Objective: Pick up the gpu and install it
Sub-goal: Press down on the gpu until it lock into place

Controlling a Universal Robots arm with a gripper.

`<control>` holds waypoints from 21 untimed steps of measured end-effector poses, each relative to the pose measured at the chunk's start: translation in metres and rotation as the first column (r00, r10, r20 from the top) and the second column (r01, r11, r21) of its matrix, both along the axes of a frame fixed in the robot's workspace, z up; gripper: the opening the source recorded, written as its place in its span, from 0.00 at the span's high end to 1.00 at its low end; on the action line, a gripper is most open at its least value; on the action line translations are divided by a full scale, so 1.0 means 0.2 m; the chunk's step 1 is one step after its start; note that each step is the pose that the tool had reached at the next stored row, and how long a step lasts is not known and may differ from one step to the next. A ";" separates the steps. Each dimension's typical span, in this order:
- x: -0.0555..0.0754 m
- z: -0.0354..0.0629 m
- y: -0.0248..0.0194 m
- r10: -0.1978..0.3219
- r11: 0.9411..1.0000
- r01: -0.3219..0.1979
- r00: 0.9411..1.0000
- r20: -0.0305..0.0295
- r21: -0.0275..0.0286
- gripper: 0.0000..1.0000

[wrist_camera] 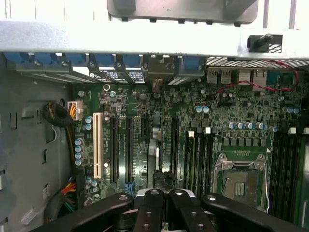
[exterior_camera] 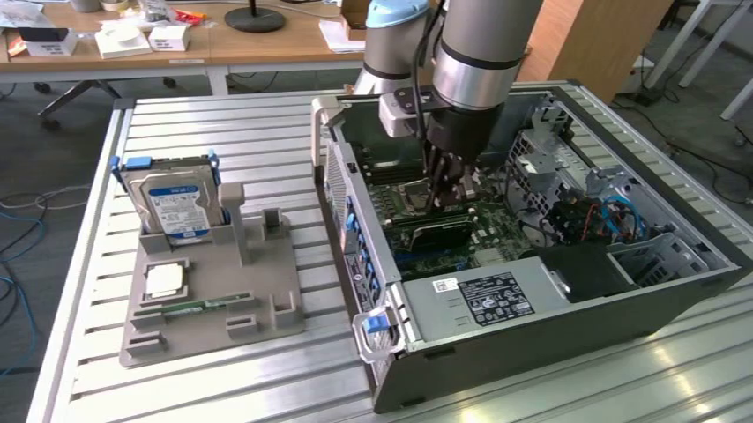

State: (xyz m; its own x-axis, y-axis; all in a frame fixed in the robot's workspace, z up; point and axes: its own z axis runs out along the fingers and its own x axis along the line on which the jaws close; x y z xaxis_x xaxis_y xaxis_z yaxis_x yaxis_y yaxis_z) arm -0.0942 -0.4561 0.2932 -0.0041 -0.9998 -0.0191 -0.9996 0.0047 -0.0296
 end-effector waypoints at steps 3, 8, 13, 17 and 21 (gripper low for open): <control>-0.01 -0.004 0.006 0.000 1.000 0.000 1.000 0.000 0.000 0.90; -0.01 -0.021 0.019 0.001 1.000 -0.001 1.000 0.000 0.000 0.90; -0.01 -0.051 0.021 0.000 1.000 0.000 1.000 0.000 0.000 0.90; -0.01 -0.069 0.021 0.000 1.000 0.000 1.000 0.000 0.000 0.90; -0.01 -0.073 0.021 0.000 1.000 0.000 1.000 0.000 0.000 0.90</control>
